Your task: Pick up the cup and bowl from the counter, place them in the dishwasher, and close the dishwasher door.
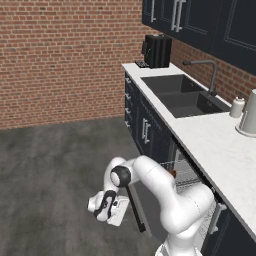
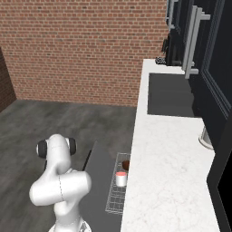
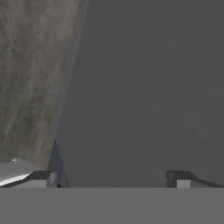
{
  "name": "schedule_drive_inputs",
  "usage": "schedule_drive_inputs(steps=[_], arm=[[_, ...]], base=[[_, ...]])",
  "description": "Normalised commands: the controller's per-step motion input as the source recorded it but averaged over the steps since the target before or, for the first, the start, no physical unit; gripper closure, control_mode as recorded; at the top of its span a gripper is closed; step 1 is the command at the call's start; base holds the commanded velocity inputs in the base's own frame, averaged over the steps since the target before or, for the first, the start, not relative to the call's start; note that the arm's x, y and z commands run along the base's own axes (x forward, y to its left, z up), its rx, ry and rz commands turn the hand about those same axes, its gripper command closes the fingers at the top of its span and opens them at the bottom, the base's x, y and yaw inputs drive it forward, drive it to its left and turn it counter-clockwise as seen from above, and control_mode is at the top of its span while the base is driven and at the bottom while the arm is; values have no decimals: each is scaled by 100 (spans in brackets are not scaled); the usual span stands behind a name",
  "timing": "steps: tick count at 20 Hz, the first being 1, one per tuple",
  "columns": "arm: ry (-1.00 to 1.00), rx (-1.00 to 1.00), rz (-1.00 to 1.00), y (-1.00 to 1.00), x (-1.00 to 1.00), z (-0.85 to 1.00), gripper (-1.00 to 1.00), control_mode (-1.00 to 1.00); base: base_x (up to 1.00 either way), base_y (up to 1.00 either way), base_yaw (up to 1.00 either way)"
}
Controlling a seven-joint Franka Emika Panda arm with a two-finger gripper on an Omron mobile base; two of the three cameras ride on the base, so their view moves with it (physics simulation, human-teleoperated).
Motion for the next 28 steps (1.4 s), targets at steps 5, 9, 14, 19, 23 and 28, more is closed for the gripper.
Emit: schedule_drive_inputs(steps=[5, 9, 14, 19, 23, 28], arm=[[1, 0, -9, -71, 0, 21, -100, -100], [0, 0, -7, -73, -1, 33, -100, -100], [0, 0, -3, -84, -2, 37, -100, -100], [0, 2, -1, -91, -4, 39, -100, -100], [0, 5, 0, -100, -7, 34, -100, -100], [-1, 8, 0, -100, -11, 37, -100, -100]], base=[[0, 0, 0], [0, 0, 0], [0, 0, 0], [0, 0, 0], [0, 0, 0], [0, 0, 0]])
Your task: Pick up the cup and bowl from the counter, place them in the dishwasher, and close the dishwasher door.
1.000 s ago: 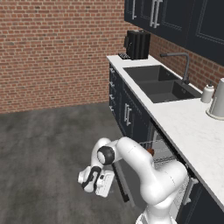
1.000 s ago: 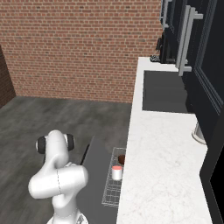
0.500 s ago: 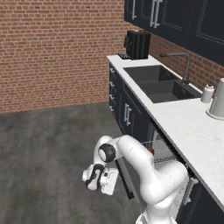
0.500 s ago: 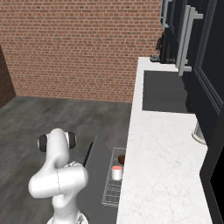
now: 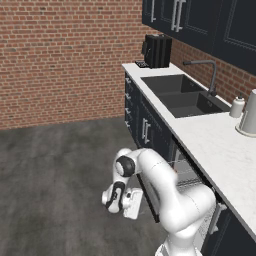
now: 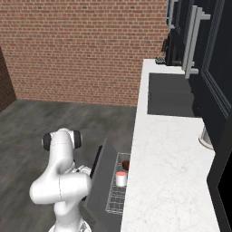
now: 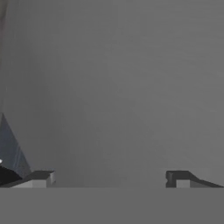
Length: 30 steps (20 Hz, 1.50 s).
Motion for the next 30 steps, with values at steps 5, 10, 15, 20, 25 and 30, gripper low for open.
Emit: schedule_drive_inputs(steps=[5, 10, 15, 20, 25, 30], arm=[[-3, 11, 0, -100, -13, 42, -100, -100], [-4, 12, 0, -100, -6, 46, -100, -100], [-3, 15, 0, -100, -3, 47, -100, -100], [-2, 16, 0, -100, -1, 42, -100, -100], [-3, 17, 0, -100, 0, 37, -100, -100], [-4, 18, 0, -100, 0, 34, -100, -100]], base=[[0, 0, 0], [0, 0, 0], [0, 0, 0], [0, 0, 0], [0, 0, 0], [0, 0, 0]])
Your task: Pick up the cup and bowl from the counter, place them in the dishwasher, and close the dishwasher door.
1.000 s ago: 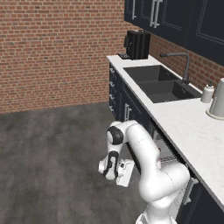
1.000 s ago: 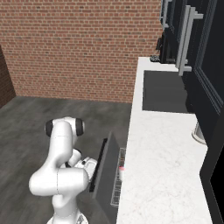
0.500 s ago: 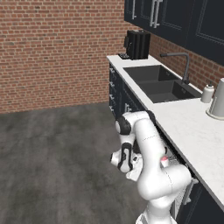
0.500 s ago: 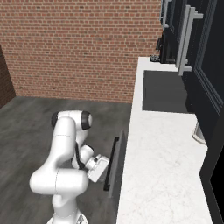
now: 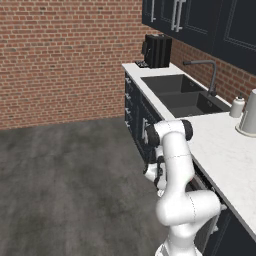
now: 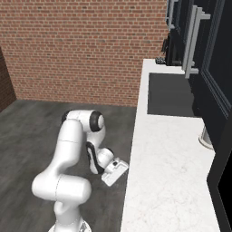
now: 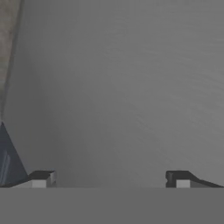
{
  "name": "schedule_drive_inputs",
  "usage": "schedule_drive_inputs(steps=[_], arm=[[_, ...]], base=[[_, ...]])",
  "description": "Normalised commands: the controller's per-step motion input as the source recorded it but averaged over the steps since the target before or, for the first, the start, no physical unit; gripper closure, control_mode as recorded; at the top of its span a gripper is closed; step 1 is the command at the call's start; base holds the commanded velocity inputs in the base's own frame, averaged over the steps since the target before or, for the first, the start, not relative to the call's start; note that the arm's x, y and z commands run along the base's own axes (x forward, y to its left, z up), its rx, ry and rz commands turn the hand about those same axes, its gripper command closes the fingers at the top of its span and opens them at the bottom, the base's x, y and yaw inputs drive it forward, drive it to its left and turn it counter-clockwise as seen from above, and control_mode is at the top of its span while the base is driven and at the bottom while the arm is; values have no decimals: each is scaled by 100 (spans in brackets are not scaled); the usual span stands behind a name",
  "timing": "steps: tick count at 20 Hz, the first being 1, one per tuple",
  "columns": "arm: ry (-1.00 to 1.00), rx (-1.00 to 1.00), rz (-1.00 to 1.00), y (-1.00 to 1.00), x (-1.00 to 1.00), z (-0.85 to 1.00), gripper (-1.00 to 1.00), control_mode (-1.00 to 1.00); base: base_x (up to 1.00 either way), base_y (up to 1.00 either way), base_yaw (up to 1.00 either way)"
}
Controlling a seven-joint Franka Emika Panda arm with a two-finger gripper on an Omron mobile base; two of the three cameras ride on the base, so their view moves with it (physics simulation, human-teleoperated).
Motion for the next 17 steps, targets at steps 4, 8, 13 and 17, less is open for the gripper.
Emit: schedule_drive_inputs(steps=[4, 8, 13, 17], arm=[[-4, 16, 0, -100, 0, 35, -100, -100], [-4, 15, 0, -100, 0, 38, -100, -100], [-3, 15, 0, -100, 0, 40, -100, -100], [-2, 16, 0, -100, 0, 43, -100, -100]], base=[[0, 0, 0], [0, 0, 0], [0, 0, 0], [0, 0, 0]])
